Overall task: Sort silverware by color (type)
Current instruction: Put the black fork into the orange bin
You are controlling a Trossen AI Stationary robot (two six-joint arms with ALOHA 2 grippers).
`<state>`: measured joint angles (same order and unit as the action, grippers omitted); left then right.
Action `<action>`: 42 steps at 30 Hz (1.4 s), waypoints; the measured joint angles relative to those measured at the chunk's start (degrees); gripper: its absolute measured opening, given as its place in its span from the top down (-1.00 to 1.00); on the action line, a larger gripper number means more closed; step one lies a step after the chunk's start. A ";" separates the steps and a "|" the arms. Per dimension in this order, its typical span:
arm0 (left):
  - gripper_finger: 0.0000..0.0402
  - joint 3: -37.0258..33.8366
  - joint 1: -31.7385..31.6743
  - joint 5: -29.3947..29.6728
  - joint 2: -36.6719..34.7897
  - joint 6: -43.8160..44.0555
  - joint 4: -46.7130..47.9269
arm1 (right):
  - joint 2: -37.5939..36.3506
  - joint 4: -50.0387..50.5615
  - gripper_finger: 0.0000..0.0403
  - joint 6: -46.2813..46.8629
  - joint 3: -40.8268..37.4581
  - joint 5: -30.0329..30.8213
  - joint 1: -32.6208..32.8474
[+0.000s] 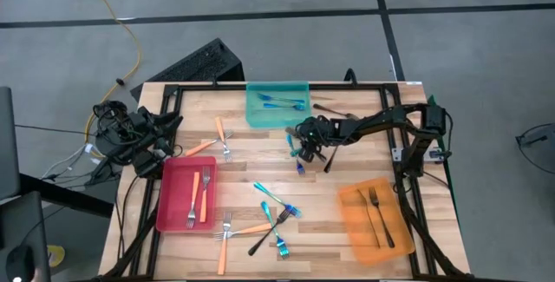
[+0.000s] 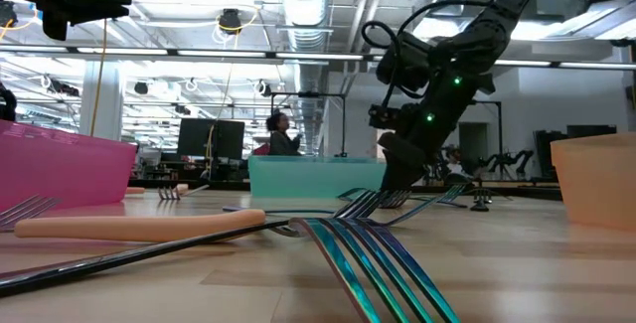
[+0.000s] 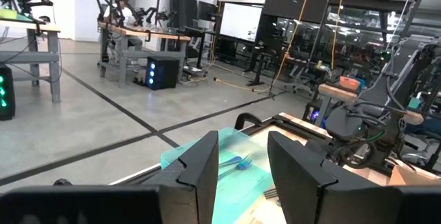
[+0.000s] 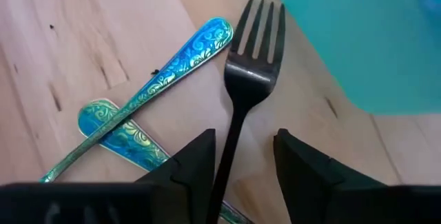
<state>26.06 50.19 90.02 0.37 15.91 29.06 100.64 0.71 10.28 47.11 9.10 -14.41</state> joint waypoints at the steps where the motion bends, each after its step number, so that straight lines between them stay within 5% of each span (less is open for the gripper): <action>1: 0.44 -0.01 0.02 0.00 0.00 -0.01 0.00 | 0.00 0.04 0.20 0.00 0.00 -0.03 0.00; 16: 0.44 0.00 0.02 0.00 0.00 -0.01 0.00 | -0.09 0.50 0.83 1.96 0.00 -0.31 0.04; 27: 0.44 -0.01 0.01 -0.02 0.01 -0.01 0.00 | -1.62 0.78 0.85 3.43 -0.11 -0.20 0.17; 42: 0.44 -0.01 0.00 -0.02 0.00 0.18 0.00 | -16.28 0.96 0.85 3.37 -0.09 -0.24 1.77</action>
<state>26.06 50.19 90.00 0.37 16.10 29.06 84.36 1.67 13.65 47.03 8.86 -12.65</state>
